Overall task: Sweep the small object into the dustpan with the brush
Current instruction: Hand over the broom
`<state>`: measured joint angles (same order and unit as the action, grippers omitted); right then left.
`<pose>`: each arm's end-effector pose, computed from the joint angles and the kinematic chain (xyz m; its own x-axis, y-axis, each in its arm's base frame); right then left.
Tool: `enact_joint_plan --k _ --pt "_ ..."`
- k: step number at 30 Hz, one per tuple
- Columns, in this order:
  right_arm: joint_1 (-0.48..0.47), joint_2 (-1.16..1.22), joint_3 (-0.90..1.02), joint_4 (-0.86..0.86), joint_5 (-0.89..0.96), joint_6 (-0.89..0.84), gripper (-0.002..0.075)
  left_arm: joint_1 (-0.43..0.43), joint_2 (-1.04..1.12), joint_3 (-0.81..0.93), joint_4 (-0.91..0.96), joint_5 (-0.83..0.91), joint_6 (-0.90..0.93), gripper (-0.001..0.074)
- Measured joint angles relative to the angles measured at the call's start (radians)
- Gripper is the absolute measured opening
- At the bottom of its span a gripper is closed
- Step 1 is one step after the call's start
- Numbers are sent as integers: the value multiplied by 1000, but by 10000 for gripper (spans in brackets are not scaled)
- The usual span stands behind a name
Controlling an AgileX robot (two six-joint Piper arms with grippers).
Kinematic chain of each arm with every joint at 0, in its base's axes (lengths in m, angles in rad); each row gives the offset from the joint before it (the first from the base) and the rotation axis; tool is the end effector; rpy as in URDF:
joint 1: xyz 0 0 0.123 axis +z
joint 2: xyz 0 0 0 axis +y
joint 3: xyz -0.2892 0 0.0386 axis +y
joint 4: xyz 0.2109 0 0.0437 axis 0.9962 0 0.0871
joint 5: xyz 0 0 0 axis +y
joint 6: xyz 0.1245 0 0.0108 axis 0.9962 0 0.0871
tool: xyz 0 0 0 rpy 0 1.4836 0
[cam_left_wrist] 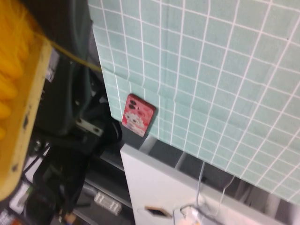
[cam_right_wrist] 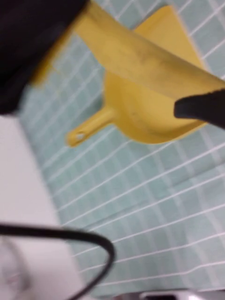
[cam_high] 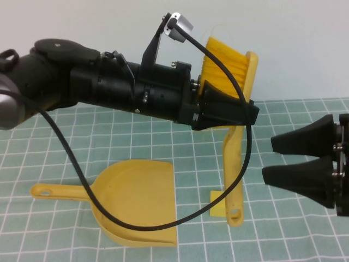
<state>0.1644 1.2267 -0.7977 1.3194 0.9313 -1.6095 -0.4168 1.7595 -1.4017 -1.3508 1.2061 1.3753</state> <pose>0.1918 0.1303 0.3118 -0.2449 -0.3153 -0.9168 -0.8996 0.4265 0.0937 0.2657 -0.2423 0.3304 -0.3383 0.3100 -0.8885 0.9352 0.0057 -0.3541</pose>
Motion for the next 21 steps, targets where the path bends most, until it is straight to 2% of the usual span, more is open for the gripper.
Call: enact_joint_plan --k 5,9,17,21 --pt "-64 72 32 140 132 -99 500 0 -32 0 8 6 -9 155" --pt "-75 179 47 221 226 -160 500 0 -33 -7 22 6 -22 155" --pt "-69 311 48 216 230 -179 500 0 -33 -7 28 6 -31 155" --pt "-23 316 48 216 230 -181 500 0 -33 -7 28 6 -31 155"
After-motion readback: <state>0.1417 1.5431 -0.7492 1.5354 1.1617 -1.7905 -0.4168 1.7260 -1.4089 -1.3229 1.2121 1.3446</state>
